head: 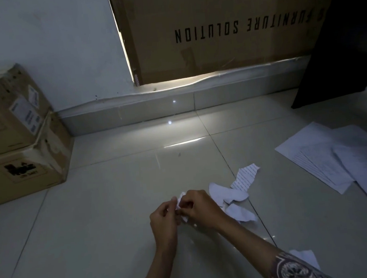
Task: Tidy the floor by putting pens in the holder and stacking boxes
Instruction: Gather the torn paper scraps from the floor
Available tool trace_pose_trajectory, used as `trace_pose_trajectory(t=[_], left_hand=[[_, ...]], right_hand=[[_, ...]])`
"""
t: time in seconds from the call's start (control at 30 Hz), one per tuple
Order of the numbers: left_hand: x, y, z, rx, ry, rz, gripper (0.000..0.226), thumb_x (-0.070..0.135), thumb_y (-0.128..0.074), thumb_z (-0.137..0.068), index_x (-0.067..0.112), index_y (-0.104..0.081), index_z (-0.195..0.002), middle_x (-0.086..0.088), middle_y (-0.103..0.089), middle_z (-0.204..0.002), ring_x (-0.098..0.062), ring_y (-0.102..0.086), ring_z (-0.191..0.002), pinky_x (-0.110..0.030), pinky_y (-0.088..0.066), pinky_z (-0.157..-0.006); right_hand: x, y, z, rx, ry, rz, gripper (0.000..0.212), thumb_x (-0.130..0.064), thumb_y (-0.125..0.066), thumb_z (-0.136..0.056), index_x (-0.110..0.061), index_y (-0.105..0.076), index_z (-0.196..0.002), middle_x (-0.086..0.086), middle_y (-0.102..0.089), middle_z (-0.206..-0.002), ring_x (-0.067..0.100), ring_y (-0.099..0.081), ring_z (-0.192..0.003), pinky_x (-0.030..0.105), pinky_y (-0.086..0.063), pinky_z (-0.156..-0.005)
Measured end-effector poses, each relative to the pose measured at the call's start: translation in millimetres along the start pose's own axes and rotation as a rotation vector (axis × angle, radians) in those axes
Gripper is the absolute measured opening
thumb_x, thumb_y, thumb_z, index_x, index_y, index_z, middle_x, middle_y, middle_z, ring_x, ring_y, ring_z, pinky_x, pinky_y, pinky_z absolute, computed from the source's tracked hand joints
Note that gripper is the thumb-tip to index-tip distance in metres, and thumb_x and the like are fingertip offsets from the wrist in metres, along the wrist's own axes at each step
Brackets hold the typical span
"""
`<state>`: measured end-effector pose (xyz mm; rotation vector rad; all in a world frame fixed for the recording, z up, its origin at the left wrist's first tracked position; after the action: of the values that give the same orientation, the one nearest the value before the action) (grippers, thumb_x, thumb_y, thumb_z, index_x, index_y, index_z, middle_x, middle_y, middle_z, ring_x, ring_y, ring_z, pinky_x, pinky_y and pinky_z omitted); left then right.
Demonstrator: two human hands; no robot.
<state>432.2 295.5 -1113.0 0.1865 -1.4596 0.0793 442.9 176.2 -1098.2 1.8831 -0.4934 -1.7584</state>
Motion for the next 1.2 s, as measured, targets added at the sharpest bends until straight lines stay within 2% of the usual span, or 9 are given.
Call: trace_pose_trajectory(t=[0.17,0.27,0.37,0.57,0.67,0.8,0.97,1.1,1.2], left_hand=[[4,-21,7,-0.061,-0.063,-0.028,0.024,0.006,-0.067,-0.081,0.005,-0.065,-0.057,-0.015,-0.063,-0.057,-0.018,-0.053,-0.054,-0.024,-0.042,-0.052],[-6,-22,4,-0.009,-0.027,-0.027,0.026,0.002,-0.067,-0.079,0.008,-0.063,-0.054,-0.008,-0.059,-0.055,-0.018,-0.049,-0.053,-0.030,-0.042,-0.058],[-14,-20,2,0.000,0.001,-0.014,0.023,0.003,-0.067,-0.079,0.005,-0.063,-0.057,-0.008,-0.056,-0.056,-0.018,-0.047,-0.053,-0.033,-0.041,-0.060],[-23,-7,-1,0.047,0.010,-0.021,0.021,0.003,-0.067,-0.080,-0.002,-0.063,-0.060,-0.006,-0.053,-0.056,-0.017,-0.045,-0.054,-0.031,-0.037,-0.062],[-30,-2,-4,0.059,0.016,-0.016,0.024,0.002,-0.067,-0.079,0.002,-0.061,-0.056,-0.003,-0.051,-0.055,-0.020,-0.045,-0.056,-0.032,-0.037,-0.064],[-31,0,-6,0.064,0.008,-0.012,0.024,0.001,-0.067,-0.079,0.003,-0.060,-0.056,-0.001,-0.050,-0.052,-0.020,-0.045,-0.056,-0.032,-0.037,-0.063],[-29,-2,-5,0.052,0.004,0.008,0.023,0.000,-0.065,-0.080,0.003,-0.060,-0.058,-0.010,-0.052,-0.060,-0.022,-0.046,-0.055,-0.032,-0.038,-0.062],[-29,-1,-4,0.047,0.005,0.036,0.023,-0.001,-0.064,-0.081,0.001,-0.059,-0.058,-0.008,-0.053,-0.061,-0.023,-0.047,-0.058,-0.036,-0.039,-0.063],[-29,-1,-3,0.040,0.005,0.047,0.022,-0.002,-0.064,-0.081,-0.002,-0.059,-0.059,0.005,-0.056,-0.055,-0.022,-0.048,-0.058,-0.037,-0.040,-0.065]], right_hand=[[15,25,17,-0.039,-0.063,-0.067,0.024,-0.024,-0.065,-0.080,-0.003,-0.067,-0.068,-0.007,-0.057,-0.063,0.000,-0.052,-0.060,0.017,-0.040,-0.062],[48,59,17,0.121,-0.147,-0.039,0.022,-0.028,-0.066,-0.081,-0.007,-0.067,-0.077,0.008,-0.062,-0.083,0.016,-0.057,-0.078,0.032,-0.046,-0.074],[84,95,21,0.273,-0.279,0.267,0.024,-0.028,-0.062,-0.084,-0.007,-0.063,-0.097,0.011,-0.058,-0.104,0.024,-0.050,-0.101,0.034,-0.039,-0.086],[124,89,21,0.069,-0.501,0.406,0.040,-0.027,-0.062,-0.084,-0.007,-0.049,-0.117,0.014,-0.045,-0.124,0.031,-0.038,-0.119,0.036,-0.034,-0.094],[125,86,14,0.078,-0.506,0.285,0.038,-0.015,-0.065,-0.080,-0.004,-0.051,-0.114,0.015,-0.053,-0.115,0.029,-0.049,-0.109,0.033,-0.039,-0.087],[118,86,15,0.104,-0.466,0.232,0.017,-0.005,-0.063,-0.074,-0.012,-0.051,-0.083,0.003,-0.050,-0.074,0.022,-0.046,-0.075,0.026,-0.030,-0.063],[120,100,16,0.165,-0.407,0.016,0.032,-0.007,-0.067,-0.078,-0.016,-0.045,-0.056,-0.002,-0.041,-0.059,0.011,-0.039,-0.057,0.021,-0.027,-0.052],[113,123,13,0.235,-0.370,-0.204,0.007,-0.002,-0.068,-0.078,-0.002,-0.062,-0.073,0.007,-0.056,-0.069,0.014,-0.049,-0.061,0.024,-0.038,-0.059],[105,140,18,0.301,-0.345,-0.298,0.006,0.000,-0.066,-0.079,-0.004,-0.061,-0.077,0.006,-0.057,-0.070,0.011,-0.050,-0.061,0.022,-0.038,-0.058]])
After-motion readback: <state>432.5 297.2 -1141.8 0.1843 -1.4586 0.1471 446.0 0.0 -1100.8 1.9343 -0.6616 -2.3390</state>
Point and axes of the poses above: each hand's wrist, its own z-axis away from the middle knuckle, its own y-axis out of the back of the hand, x = y × z, the point moved 10 cm from there along -z, towards the middle knuckle
